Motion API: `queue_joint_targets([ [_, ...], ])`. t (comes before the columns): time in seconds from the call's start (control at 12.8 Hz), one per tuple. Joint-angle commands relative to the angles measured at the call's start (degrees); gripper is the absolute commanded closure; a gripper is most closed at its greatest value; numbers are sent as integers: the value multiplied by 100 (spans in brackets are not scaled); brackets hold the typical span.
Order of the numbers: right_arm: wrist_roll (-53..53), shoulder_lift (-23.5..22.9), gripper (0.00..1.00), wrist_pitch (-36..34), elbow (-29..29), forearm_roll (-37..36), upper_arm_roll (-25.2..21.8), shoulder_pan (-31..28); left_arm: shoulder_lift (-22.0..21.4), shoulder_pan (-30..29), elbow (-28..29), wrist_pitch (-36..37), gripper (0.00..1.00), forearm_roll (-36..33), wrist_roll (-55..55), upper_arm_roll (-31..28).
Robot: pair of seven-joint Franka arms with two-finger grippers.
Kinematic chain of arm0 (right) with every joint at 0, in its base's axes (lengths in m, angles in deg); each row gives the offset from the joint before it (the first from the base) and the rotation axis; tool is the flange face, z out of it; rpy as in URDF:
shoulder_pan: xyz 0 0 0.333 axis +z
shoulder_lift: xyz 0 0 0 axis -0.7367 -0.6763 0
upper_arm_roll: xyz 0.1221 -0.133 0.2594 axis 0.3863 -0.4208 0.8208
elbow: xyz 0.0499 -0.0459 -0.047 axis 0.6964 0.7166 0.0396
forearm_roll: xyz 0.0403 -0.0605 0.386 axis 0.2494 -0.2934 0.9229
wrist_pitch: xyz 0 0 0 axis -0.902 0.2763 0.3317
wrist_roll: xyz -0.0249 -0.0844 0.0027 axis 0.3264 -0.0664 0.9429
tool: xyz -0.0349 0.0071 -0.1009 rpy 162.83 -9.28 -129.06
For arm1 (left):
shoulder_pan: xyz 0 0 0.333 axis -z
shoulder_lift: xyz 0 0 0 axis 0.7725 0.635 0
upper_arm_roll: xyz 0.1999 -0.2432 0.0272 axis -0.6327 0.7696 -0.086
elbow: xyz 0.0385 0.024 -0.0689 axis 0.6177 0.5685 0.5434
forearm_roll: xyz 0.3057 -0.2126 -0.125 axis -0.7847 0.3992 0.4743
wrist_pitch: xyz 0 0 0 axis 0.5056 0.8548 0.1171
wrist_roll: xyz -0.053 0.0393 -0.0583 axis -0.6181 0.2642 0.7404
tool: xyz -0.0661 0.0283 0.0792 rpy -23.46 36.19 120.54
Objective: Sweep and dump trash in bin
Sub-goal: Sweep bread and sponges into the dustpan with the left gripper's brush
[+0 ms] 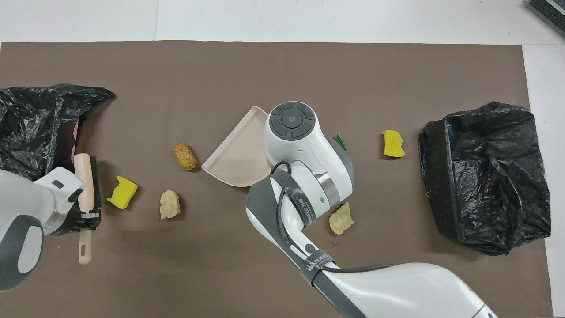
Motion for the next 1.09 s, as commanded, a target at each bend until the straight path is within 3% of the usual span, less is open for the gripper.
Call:
queue_joint_targets([
  [0.0,804,113,100,-245,39,-265,35,-87,-213,157,411,-101,100,-92,-312,80],
  [0.31,1972,148,100,-368,48,-818,44,-96,-169,1104,508,-224,100,48,-2059,89],
  [0.55,2922,148,100,-246,48,-1110,44,-87,-169,1729,473,-276,100,592,-2703,89],
  [0.78,3291,165,100,-237,74,-1154,44,-70,225,2484,342,-916,100,919,-3457,89],
  [1.01,3706,200,100,-193,162,-1154,53,-70,709,3126,-142,-1286,100,1444,-3636,98],
])
